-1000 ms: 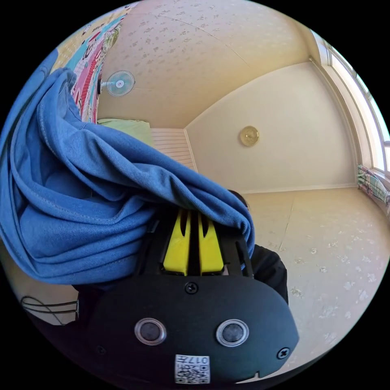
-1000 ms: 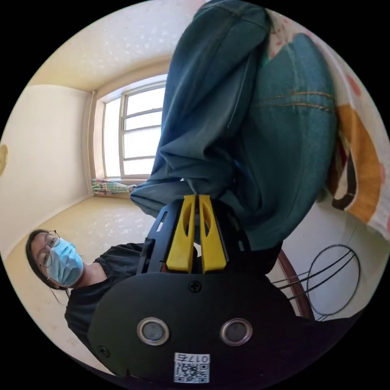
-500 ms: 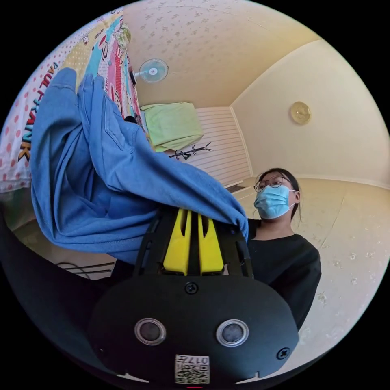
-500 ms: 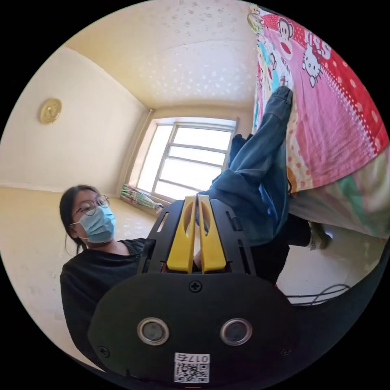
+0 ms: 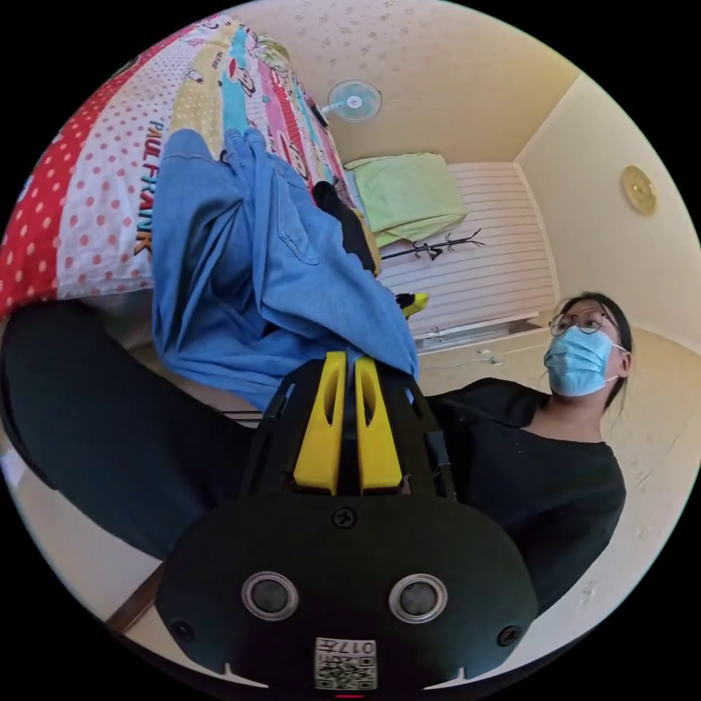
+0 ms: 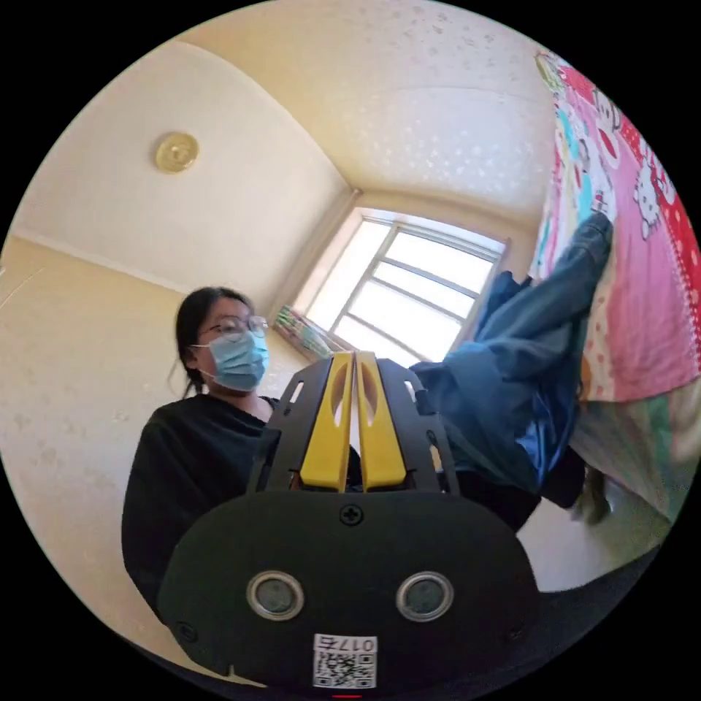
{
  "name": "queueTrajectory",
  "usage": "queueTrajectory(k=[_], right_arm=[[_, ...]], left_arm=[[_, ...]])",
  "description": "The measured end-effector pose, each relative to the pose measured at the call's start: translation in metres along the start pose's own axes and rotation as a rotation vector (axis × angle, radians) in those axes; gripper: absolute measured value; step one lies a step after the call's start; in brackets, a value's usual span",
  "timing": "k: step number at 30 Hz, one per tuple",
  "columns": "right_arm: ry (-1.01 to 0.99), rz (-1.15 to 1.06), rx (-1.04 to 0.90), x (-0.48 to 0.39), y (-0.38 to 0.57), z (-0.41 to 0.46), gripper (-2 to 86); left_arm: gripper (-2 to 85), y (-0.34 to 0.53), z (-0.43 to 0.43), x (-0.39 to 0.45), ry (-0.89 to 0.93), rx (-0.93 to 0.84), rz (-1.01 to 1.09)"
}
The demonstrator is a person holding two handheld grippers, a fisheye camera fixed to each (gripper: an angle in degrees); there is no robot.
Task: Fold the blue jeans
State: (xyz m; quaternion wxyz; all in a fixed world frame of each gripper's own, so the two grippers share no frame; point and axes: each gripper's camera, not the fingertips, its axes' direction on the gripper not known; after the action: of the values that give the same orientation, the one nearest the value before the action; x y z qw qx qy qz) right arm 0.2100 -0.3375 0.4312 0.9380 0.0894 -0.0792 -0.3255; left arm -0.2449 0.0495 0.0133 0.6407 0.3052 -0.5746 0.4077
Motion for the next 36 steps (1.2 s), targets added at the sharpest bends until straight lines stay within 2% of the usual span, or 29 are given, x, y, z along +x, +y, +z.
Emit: queueTrajectory(k=[2, 4, 6, 8, 9, 12, 15, 19, 25, 27, 29, 32, 34, 36], right_arm=[[-0.203, -0.077, 0.135, 0.000, 0.003, -0.013, 1.1], [0.004, 0.036, 0.149, 0.007, 0.001, -0.019, 1.6], [0.530, 0.252, 0.046, 0.024, -0.005, -0.012, 3.2], [0.773, 0.322, -0.043, 0.042, -0.014, 0.003, 6.4], [0.811, 0.317, -0.051, 0.054, -0.022, 0.014, 9.7], [0.792, 0.316, 0.010, 0.097, -0.046, 0.032, 10.9], [0.891, 0.378, 0.025, 0.160, -0.063, 0.044, 11.5], [0.852, 0.414, 0.001, 0.216, -0.069, 0.074, 8.2], [0.889, 0.120, -0.179, 0.229, -0.050, 0.177, 5.4], [0.932, 0.157, -0.343, 0.257, -0.037, 0.205, 4.2], [0.906, 0.208, -0.425, 0.278, -0.026, 0.213, 3.6], [0.846, 0.261, -0.420, 0.295, -0.011, 0.205, 3.1], [0.827, 0.268, -0.427, 0.297, -0.004, 0.201, 3.1], [0.798, 0.259, -0.527, 0.294, 0.004, 0.201, 3.3]], left_arm=[[-0.5, 0.005, -0.002, -0.005, -0.087, -0.002, -0.057], [-0.3, 0.012, -0.003, -0.011, -0.180, -0.010, -0.113], [-0.1, 0.015, -0.001, -0.012, -0.200, 0.003, -0.124], [0.3, 0.018, 0.000, -0.013, -0.184, 0.044, -0.134], [0.8, 0.020, 0.000, -0.015, -0.175, 0.083, -0.149], [3.4, 0.031, -0.010, -0.031, -0.196, 0.218, -0.270], [7.8, 0.047, -0.026, -0.038, -0.283, 0.339, -0.367], [11.2, 0.046, -0.036, -0.004, -0.375, 0.457, -0.291], [14.4, -0.028, 0.012, 0.024, -0.367, 0.380, -0.077], [15.9, -0.059, 0.034, 0.022, -0.348, 0.338, -0.036], [16.2, -0.092, 0.060, 0.021, -0.343, 0.292, 0.026], [17.0, -0.135, 0.106, 0.002, -0.548, 0.209, -0.009], [12.7, -0.151, 0.139, -0.022, -0.639, 0.145, -0.061], [5.8, -0.144, 0.148, -0.035, -0.611, 0.179, -0.073]])
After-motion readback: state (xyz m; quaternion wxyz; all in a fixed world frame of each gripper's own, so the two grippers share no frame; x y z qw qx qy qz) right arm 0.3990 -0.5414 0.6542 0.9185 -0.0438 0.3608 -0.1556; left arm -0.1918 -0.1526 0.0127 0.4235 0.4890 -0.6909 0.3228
